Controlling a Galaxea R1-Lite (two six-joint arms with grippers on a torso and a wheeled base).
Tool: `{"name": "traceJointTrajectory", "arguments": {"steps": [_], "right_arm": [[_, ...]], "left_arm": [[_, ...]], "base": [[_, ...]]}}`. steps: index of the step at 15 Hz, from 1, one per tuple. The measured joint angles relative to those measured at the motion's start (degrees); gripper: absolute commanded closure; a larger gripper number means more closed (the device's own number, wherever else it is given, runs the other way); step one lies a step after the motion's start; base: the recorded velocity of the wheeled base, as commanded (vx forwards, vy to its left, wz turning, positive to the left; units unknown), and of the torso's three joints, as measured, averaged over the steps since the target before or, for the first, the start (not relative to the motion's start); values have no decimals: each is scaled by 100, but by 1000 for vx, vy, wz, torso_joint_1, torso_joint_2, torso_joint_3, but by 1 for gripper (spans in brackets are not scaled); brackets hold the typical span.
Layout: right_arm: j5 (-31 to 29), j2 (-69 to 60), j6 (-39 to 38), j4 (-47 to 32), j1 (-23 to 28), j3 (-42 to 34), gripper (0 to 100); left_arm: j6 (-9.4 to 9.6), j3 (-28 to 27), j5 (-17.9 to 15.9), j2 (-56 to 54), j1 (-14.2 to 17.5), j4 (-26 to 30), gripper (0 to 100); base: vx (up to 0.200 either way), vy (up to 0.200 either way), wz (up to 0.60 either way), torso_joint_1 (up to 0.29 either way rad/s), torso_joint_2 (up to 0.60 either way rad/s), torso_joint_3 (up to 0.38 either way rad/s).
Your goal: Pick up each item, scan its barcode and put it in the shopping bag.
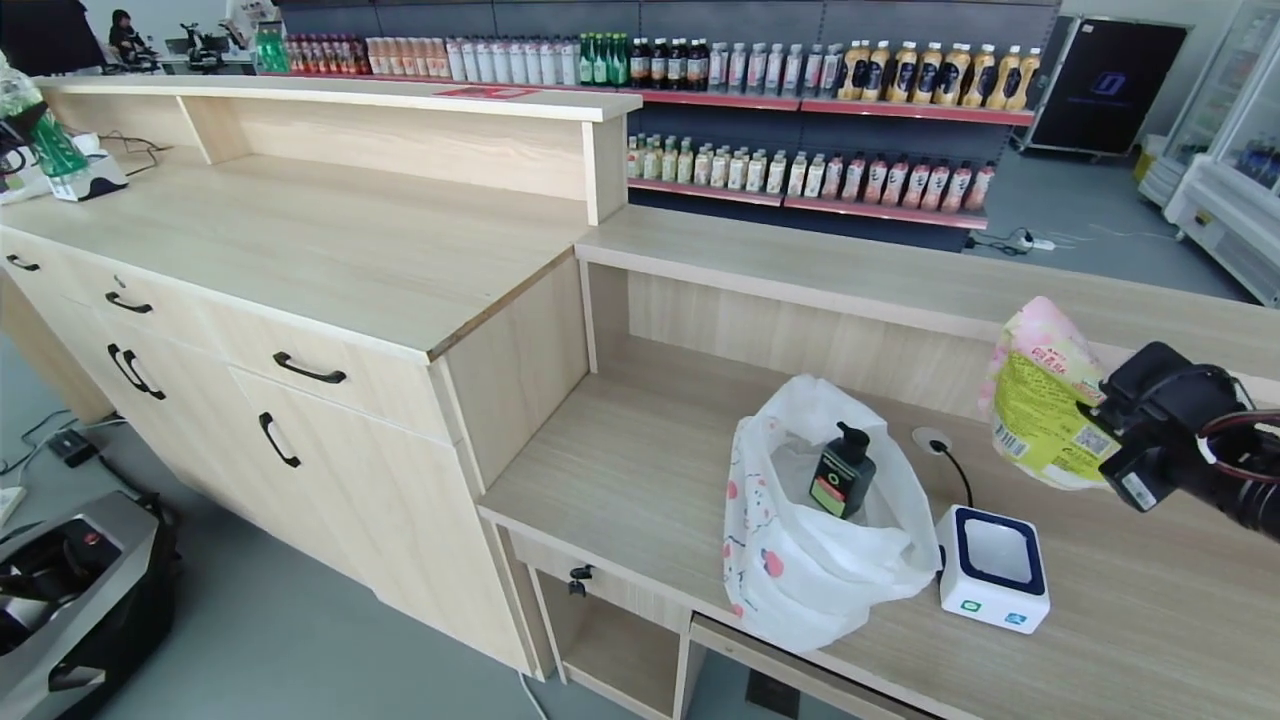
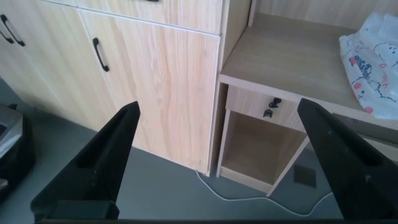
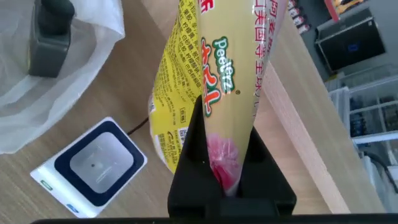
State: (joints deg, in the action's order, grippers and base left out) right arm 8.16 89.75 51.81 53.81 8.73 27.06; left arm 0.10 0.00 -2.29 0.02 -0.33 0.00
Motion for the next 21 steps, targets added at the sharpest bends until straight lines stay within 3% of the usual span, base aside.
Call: {"name": "traceJointTrajectory", "arguments": {"steps": [7, 11, 14, 21], "right_arm": [[1741, 516, 1602, 385, 772, -44, 100], [2206, 706, 2374, 394, 1084, -57, 100], [2928, 820, 3121, 361, 1351, -55, 100], [3487, 951, 3824, 325, 1459, -61, 100]], "left_arm": [[0, 0, 2, 0, 0, 0, 0], [1, 0, 0, 0, -2, 0, 0], [0, 0, 0, 0, -2, 0, 0], [0, 0, 0, 0, -2, 0, 0]], "base": [[0, 0, 0, 0, 0, 0], [0, 0, 0, 0, 0, 0], [0, 0, 0, 0, 0, 0], [0, 0, 0, 0, 0, 0]]}}
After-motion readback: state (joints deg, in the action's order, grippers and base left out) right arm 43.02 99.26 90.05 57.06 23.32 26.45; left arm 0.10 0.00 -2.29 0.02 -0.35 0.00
